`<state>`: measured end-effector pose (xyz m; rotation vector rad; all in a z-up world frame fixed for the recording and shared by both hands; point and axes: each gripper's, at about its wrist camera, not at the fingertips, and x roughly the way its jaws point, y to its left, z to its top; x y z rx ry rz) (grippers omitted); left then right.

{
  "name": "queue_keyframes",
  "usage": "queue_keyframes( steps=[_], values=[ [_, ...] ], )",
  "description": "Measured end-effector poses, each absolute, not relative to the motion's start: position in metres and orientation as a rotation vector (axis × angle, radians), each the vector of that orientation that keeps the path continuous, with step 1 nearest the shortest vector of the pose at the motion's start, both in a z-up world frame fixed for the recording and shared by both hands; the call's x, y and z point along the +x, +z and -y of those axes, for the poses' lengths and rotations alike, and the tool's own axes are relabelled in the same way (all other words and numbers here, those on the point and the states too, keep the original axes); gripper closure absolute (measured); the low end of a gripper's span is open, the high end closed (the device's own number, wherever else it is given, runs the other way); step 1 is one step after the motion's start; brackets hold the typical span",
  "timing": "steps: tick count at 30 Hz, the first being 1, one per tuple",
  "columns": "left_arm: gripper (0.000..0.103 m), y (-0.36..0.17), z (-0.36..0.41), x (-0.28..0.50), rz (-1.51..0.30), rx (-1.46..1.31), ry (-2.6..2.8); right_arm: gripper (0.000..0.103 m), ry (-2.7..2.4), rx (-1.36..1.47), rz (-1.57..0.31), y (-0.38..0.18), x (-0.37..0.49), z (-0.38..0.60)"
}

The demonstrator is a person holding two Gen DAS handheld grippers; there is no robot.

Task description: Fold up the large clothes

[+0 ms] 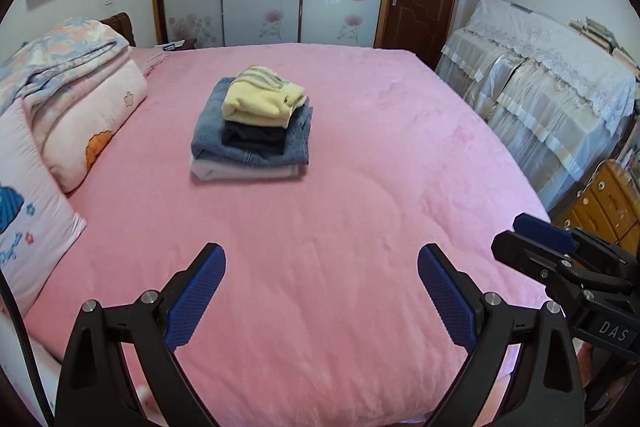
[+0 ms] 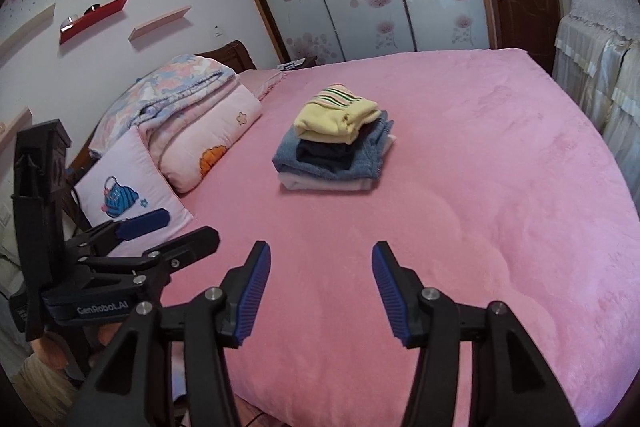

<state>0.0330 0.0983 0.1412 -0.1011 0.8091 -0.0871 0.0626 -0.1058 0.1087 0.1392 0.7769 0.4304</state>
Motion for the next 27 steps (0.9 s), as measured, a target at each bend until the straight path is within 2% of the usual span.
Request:
queue_keyframes(
  steps=[4, 6, 14, 18, 27],
  values=[
    [0.007, 0.126, -0.086, 0.005, -0.806, -0.131, -0.049, 0.044, 0.369, 0.120, -0.761, 0.093, 0.035, 0.114],
    [0.006, 0.118, -0.082, -0.004, -0.814, -0.140, -0.038, 0.039, 0.335, 0.121, -0.766, 0.083, 0.022, 0.118],
    [0.006, 0.084, -0.059, -0.029, -0.804, -0.089, 0.021, 0.037, 0.213, 0.139, -0.739, 0.052, -0.013, 0.128],
    [0.006, 0.064, -0.052, -0.034, -0.833, -0.076, 0.027, 0.034, 0.171, 0.134, -0.749, 0.038, -0.022, 0.132],
    [0.006, 0.040, -0.040, -0.035, -0.889, -0.045, 0.038, 0.034, 0.126, 0.121, -0.782, 0.016, -0.032, 0.135]
  ],
)
